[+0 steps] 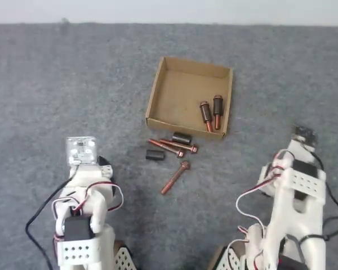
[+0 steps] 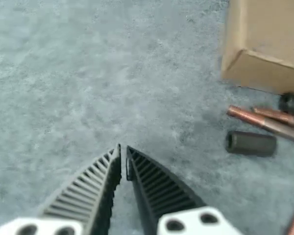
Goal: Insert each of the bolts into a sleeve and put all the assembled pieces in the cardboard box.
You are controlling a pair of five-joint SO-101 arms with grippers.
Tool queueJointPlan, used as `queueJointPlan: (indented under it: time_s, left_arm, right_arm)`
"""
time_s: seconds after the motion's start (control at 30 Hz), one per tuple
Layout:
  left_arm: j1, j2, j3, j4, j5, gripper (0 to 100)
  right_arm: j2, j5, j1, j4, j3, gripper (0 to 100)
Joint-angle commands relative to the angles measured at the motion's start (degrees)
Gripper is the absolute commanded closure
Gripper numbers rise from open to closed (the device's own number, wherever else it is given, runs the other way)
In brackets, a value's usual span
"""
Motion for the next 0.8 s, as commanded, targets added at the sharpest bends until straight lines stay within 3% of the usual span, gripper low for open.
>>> queueJointPlan:
  time_s: [0.0, 0.13, 0.77]
  left_arm:
    - [4.22, -1.05, -1.63, 0.79, -3.52, 98]
    - [6.77, -1.05, -3.91, 1.14, -3.69, 98]
    - [6.68, -0.79, -16.57, 4.40, -3.87, 98]
  right_arm:
    - [-2.15, 2.81, 3.30, -1.27, 0.35, 99.1]
    - [-2.07, 3.43, 3.21, -3.21, 1.85, 99.1]
    - [-1.98, 4.04, 3.21, -3.65, 2.20, 99.0]
